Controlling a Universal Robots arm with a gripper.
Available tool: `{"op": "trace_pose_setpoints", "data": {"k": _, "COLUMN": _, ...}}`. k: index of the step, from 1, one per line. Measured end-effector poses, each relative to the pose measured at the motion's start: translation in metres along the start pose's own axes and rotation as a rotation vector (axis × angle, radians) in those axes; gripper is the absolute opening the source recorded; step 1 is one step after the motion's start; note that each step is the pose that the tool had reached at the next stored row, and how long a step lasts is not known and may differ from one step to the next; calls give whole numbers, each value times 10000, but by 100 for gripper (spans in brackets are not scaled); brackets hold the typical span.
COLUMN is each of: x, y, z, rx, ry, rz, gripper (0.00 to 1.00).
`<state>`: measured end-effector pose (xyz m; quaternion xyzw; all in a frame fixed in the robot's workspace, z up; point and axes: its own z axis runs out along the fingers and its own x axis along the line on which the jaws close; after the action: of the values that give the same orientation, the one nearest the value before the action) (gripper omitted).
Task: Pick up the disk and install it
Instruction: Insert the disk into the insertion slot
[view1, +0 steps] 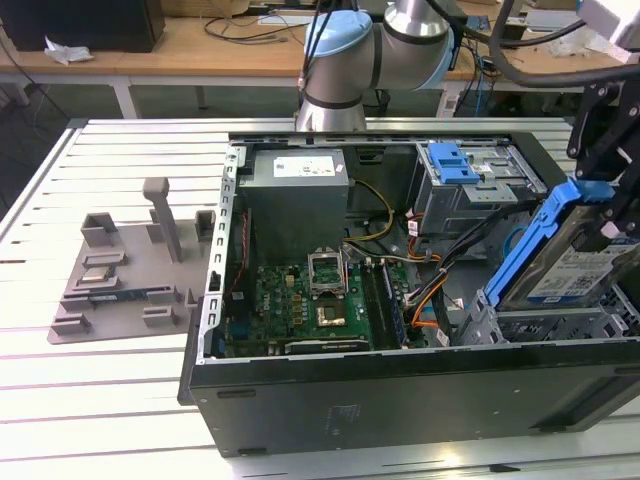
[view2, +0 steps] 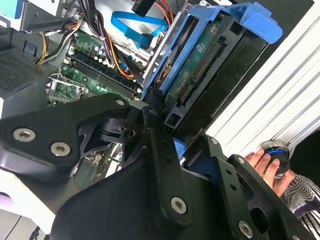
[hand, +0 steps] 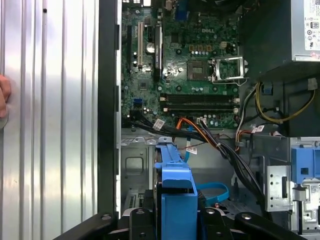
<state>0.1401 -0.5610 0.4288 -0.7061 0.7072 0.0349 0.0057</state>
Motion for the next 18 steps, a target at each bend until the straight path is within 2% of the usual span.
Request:
{"op": "trace_pose_setpoints", "data": {"k": 7, "x": 9, "y": -6, "z": 154, "rx": -1, "ry": 0, "rz": 0, "gripper": 37}}
{"op": "trace_pose_setpoints", "data": {"k": 17, "x": 25, "y": -18, "z": 430, "rx": -1, "ry": 2, "rz": -8, "gripper": 37}}
{"op": "trace_pose_setpoints", "data": {"k": 18, "x": 25, "y": -18, "z": 438, "rx": 0, "ry": 2, "rz": -8, "gripper": 37}}
